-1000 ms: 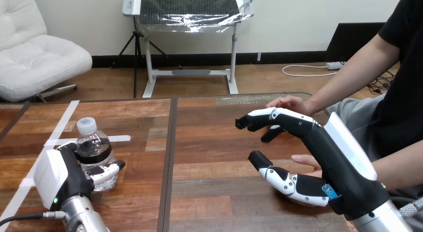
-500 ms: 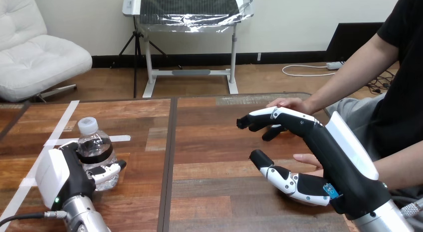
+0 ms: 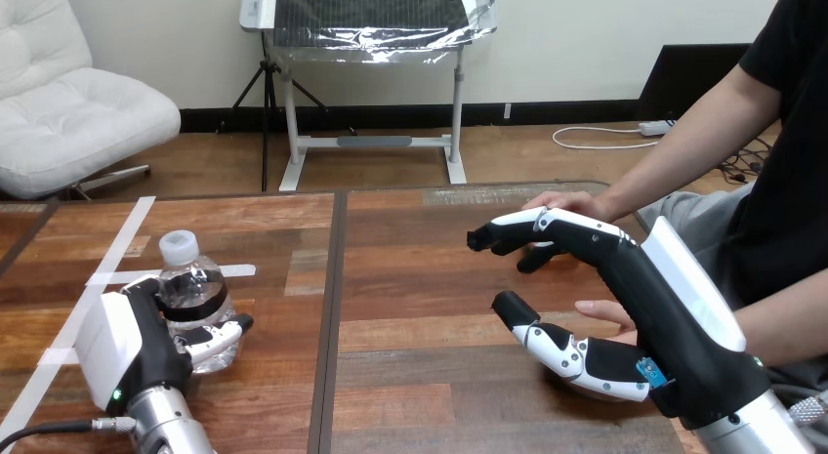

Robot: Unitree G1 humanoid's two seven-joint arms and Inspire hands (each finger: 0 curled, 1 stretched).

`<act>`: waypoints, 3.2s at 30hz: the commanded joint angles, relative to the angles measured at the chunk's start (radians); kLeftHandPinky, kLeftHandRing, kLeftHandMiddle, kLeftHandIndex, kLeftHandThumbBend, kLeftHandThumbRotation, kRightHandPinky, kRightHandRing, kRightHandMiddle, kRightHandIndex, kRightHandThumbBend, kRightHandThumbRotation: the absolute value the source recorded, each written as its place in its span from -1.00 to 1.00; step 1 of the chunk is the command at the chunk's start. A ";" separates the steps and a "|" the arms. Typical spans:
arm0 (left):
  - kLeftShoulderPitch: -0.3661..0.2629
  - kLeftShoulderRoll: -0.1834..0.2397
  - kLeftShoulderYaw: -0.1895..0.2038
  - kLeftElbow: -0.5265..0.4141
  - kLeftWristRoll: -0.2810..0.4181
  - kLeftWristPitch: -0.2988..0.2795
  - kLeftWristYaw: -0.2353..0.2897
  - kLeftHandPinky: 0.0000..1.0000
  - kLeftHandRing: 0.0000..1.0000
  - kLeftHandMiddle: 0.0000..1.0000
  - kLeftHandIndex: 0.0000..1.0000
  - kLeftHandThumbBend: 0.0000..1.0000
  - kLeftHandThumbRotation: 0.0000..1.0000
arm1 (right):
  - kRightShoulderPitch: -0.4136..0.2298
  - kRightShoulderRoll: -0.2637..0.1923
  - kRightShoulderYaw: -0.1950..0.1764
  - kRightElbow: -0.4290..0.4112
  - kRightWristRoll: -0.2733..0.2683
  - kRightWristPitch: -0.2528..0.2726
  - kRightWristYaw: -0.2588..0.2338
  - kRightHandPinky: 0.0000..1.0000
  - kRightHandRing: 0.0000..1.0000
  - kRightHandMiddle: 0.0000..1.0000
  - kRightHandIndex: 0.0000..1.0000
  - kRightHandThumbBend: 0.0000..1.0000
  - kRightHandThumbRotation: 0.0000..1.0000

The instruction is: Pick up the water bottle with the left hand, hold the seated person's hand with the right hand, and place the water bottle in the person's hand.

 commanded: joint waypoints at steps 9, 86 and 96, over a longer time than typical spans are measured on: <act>-0.047 0.021 -0.009 0.011 0.000 -0.084 0.037 -0.16 -0.06 0.01 0.00 0.40 -1.00 | -0.029 0.005 -0.018 -0.035 -0.001 -0.015 -0.017 0.17 0.39 0.40 0.35 -0.29 -1.00; 0.222 -0.228 0.093 -0.789 -0.383 -0.204 -0.428 -0.25 -0.18 -0.07 -0.04 0.41 -1.00 | -0.067 -0.034 -0.059 -0.031 -0.042 0.013 -0.008 0.20 0.42 0.47 0.41 -0.12 -1.00; 0.263 -0.252 0.067 -0.858 -0.370 -0.200 -0.468 -0.26 -0.19 -0.08 -0.05 0.32 -1.00 | -0.093 -0.129 -0.134 -0.051 -0.138 0.097 0.024 0.30 0.51 0.57 0.49 0.24 -1.00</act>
